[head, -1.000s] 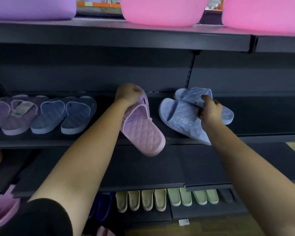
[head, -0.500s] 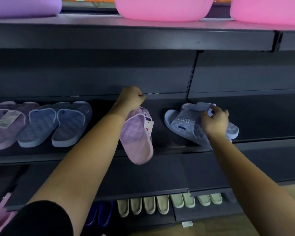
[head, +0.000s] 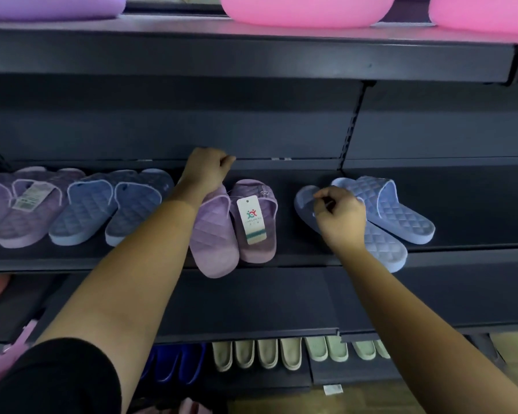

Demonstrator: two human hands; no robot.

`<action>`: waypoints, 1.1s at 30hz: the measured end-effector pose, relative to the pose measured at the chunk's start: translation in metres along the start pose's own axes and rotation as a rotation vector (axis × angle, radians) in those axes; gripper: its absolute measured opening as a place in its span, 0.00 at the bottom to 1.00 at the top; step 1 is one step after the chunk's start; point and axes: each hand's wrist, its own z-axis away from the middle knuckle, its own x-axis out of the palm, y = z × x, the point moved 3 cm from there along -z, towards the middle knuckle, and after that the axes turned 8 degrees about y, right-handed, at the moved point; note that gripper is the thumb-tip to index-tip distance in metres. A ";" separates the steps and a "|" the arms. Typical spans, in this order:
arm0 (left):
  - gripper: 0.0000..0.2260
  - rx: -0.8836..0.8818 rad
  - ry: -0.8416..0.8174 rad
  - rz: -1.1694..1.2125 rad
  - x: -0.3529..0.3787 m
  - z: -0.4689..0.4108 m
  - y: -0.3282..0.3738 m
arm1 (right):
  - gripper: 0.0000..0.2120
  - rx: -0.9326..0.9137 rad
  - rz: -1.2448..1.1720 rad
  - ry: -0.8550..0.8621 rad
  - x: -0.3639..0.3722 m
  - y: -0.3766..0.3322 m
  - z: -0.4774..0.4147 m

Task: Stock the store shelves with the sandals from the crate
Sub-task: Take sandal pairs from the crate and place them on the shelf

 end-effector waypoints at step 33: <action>0.41 -0.229 -0.097 0.028 -0.003 0.104 -0.060 | 0.18 0.177 -0.017 -0.544 0.086 -0.037 0.039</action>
